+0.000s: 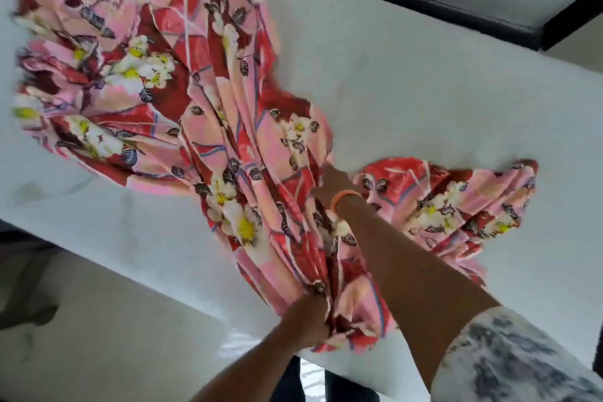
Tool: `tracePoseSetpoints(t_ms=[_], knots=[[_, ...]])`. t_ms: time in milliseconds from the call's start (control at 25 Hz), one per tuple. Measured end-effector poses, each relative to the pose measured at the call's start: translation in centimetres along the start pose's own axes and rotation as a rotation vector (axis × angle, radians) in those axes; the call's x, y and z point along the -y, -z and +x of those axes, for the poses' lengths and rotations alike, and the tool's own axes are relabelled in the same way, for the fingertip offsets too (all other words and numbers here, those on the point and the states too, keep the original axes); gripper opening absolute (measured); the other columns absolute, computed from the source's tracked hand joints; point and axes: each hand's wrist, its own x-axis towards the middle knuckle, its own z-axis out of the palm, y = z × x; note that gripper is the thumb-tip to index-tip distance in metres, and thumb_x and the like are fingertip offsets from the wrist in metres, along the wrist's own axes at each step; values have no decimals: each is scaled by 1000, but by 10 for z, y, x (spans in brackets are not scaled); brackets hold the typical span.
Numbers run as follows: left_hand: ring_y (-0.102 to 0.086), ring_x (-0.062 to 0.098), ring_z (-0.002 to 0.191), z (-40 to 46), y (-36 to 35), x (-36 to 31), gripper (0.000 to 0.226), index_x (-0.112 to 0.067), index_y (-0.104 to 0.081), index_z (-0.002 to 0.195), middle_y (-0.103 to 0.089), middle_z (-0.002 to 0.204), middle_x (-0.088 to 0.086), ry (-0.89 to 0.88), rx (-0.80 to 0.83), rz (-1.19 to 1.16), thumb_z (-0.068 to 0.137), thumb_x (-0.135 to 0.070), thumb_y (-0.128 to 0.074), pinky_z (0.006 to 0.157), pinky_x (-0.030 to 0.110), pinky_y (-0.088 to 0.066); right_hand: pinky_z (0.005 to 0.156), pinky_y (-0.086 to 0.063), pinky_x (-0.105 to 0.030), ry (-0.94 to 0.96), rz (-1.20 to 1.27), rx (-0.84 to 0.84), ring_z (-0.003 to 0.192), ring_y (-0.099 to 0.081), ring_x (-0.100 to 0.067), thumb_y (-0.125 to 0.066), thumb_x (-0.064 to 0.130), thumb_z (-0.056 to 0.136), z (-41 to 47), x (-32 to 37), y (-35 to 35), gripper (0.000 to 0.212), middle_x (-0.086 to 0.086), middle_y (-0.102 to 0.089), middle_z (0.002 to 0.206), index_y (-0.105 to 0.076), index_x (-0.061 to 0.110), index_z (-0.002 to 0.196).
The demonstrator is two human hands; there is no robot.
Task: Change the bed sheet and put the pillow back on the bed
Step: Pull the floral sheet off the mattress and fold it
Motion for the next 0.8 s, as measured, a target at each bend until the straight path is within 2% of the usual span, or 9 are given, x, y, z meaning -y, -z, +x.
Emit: tracePoseSetpoints(t_ms=[80, 200, 320, 440, 520, 600, 680, 720, 800], knots=[[-66, 25, 76, -1, 4, 16, 20, -12, -57, 77, -62, 73, 3, 119, -215, -288, 87, -27, -66, 56, 23, -43, 108, -32, -53, 50, -137, 79, 127, -50, -32, -52, 30, 94, -10, 5, -32, 44, -8, -54, 134, -45, 18, 136], [-56, 7, 56, 9, 51, 42, 18, -19, -62, 73, -58, 63, -9, 162, -374, -573, 85, -28, -70, 51, 18, -38, 108, -25, -57, 43, -125, 49, 134, -42, -27, -46, 24, 96, -37, -9, -67, 47, -3, -39, 146, -38, 24, 143], [-59, 9, 66, 13, 89, 56, 20, -12, -69, 89, -64, 76, -4, 151, -535, -635, 88, -31, -70, 56, 15, -38, 108, -28, -56, 46, -113, 36, 136, -40, -23, -43, 27, 98, -50, -24, -80, 47, 0, -28, 152, -37, 20, 144], [-56, 26, 103, 15, 96, 66, 38, -8, -65, 116, -56, 124, 14, 420, -753, -724, 86, -32, -69, 78, 23, -42, 107, -33, -52, 45, -137, -8, 130, -47, -25, -41, 30, 100, -62, -32, -83, 42, -1, -27, 153, -40, 16, 140], [-42, 34, 120, 13, 86, 72, 62, -7, -45, 132, -35, 139, 18, 756, -681, -741, 85, -39, -69, 93, 36, -41, 104, -35, -49, 47, -162, -58, 123, -52, -27, -46, 28, 96, -68, -37, -86, 41, -3, -32, 148, -42, 16, 135], [-46, 33, 115, 13, 70, 84, 77, -3, -32, 133, -36, 133, 17, 957, -551, -945, 81, -40, -74, 92, 38, -48, 103, -35, -49, 72, -165, -80, 124, -50, -28, -54, 38, 90, -78, -41, -89, 51, -4, -37, 143, -42, 19, 135], [-58, 24, 86, 13, 59, 95, 63, -4, -36, 121, -50, 109, 16, 918, -506, -1363, 80, -26, -78, 65, 32, -54, 107, -28, -55, 141, -247, 5, 133, -42, -29, -57, 63, 77, -91, -46, -93, 81, -5, -35, 147, -32, 26, 145], [-54, 18, 67, 10, 56, 98, 46, -5, -42, 111, -54, 89, 13, 829, -454, -1526, 82, -17, -76, 50, 26, -47, 109, -23, -58, 194, -368, 66, 136, -37, -30, -55, 71, 71, -101, -47, -96, 92, -6, -34, 149, -29, 27, 147], [-39, 12, 48, 2, 57, 97, 18, -6, -54, 90, -48, 63, 7, 660, -347, -1557, 87, -10, -70, 40, 19, -30, 110, -16, -59, 294, -590, 78, 137, -36, -29, -56, 70, 69, -119, -49, -103, 86, -5, -41, 144, -40, 24, 141]])
